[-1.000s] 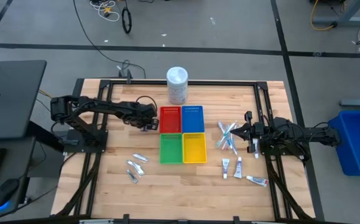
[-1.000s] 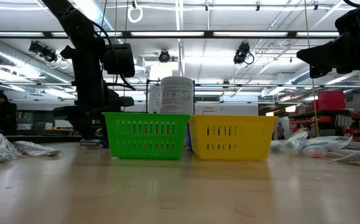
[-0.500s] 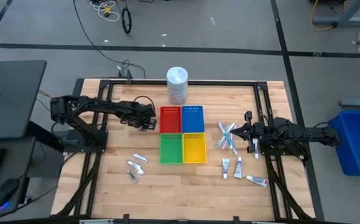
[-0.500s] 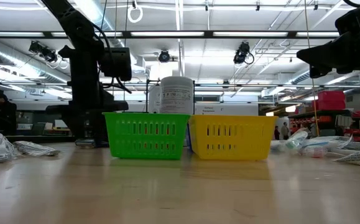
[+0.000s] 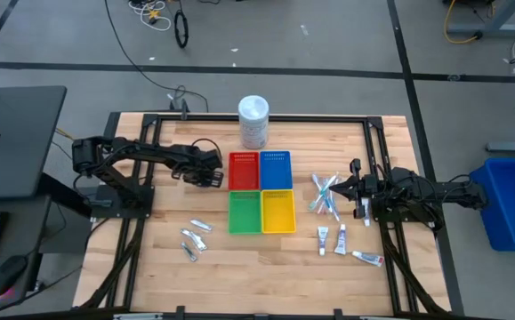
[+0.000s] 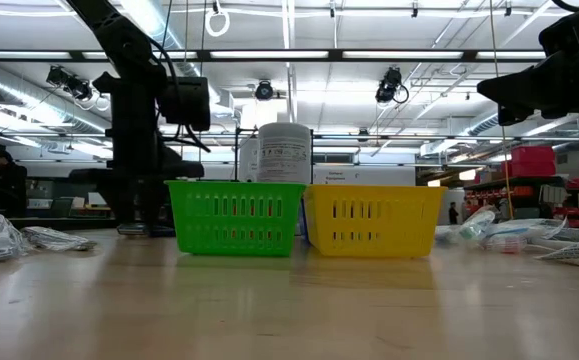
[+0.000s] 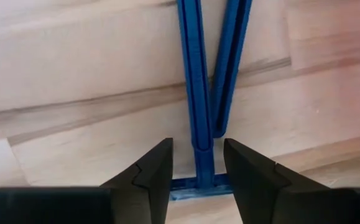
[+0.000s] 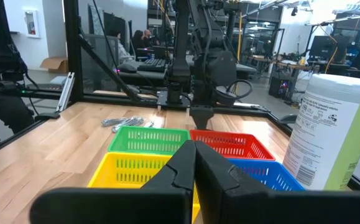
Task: Pick & Place Travel size toiletries
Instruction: Put the left blue razor into the red bin
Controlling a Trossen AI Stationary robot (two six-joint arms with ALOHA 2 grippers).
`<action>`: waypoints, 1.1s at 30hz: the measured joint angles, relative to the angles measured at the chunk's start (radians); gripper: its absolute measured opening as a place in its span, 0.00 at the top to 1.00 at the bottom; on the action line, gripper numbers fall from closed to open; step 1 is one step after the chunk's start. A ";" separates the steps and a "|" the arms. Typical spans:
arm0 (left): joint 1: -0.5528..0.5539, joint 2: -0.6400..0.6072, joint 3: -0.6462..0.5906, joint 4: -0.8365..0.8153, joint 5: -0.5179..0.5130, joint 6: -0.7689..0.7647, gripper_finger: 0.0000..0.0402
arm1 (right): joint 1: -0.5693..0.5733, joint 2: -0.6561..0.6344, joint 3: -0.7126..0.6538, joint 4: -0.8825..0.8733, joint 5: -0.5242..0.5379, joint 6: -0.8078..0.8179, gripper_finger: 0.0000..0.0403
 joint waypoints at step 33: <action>0.000 0.000 0.000 -0.030 -0.007 0.030 0.85 | 0.000 0.000 0.000 0.000 0.000 0.000 0.97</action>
